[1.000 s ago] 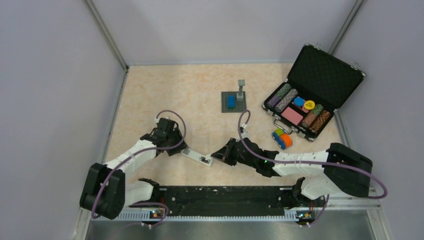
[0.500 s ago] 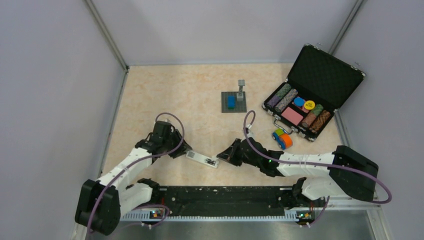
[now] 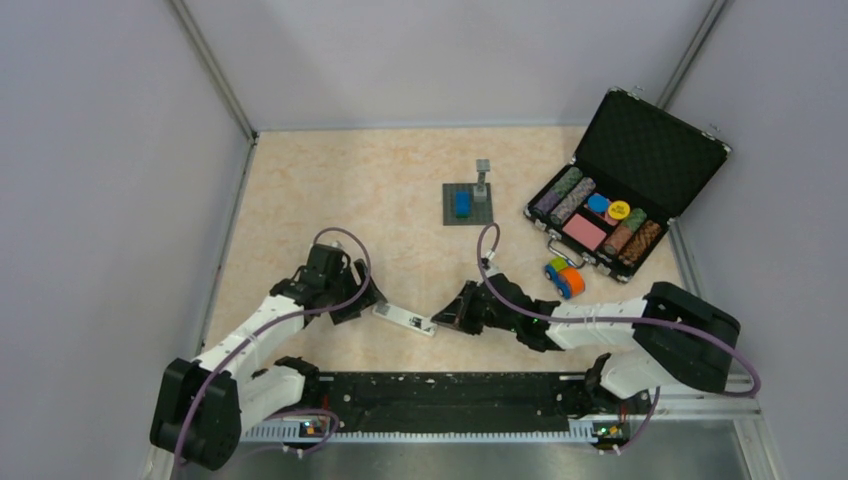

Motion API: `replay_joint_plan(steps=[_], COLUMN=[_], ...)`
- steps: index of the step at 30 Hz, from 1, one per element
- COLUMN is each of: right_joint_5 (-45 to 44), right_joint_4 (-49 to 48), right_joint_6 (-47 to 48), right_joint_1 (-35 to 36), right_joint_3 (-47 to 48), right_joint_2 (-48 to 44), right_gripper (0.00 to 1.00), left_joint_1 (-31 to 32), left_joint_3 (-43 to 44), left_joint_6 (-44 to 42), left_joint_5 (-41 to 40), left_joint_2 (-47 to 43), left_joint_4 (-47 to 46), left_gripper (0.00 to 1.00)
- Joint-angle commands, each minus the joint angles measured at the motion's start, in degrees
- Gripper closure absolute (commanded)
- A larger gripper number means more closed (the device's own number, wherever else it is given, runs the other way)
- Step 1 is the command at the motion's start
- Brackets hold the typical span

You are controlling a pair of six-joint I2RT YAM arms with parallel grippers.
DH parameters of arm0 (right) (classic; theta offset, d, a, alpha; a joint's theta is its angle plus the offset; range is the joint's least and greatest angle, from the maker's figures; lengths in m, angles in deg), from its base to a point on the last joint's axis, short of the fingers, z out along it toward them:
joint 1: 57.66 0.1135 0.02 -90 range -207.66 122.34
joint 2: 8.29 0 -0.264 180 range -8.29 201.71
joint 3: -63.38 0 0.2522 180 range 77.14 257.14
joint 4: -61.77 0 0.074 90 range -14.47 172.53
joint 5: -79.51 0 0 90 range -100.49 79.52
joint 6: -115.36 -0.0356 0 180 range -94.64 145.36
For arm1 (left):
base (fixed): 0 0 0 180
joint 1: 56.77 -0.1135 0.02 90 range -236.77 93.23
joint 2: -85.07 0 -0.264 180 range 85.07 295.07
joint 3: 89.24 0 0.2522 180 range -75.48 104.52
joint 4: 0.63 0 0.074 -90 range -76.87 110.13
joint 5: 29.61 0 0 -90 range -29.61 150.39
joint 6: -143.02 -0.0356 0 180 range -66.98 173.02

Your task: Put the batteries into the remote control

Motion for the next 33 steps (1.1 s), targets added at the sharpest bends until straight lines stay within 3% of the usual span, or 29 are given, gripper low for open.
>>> replay_joint_plan(steps=[1, 8, 14, 22, 33], right_joint_5=[3.3, 5.5, 8.9, 8.0, 6.9], right_joint_4=[-7.2, -9.8, -7.1, 14.4, 24.9], right_joint_6=[-0.1, 3.0, 11.2, 22.1, 25.7], right_joint_1=[-0.4, -0.4, 0.7, 3.1, 3.9], right_joint_3=[0.3, 2.1, 6.2, 19.0, 25.4], right_joint_2=[3.7, 5.8, 6.6, 11.7, 18.0], right_gripper=[1.00, 1.00, 1.00, 1.00, 1.00], left_joint_1=[0.0, 0.0, 0.0, 0.0, 0.0], left_joint_3=[1.7, -1.0, -0.8, -0.7, -1.6], left_joint_6=[-2.6, -1.1, -0.4, 0.3, 2.8], left_joint_5=[0.5, 4.8, 4.9, 5.5, 6.0], left_joint_2=[0.2, 2.9, 2.8, 3.0, 2.2], left_joint_4=[-5.3, -8.6, -8.4, -7.4, -6.4], left_gripper=[0.20, 0.27, 0.28, 0.31, 0.38])
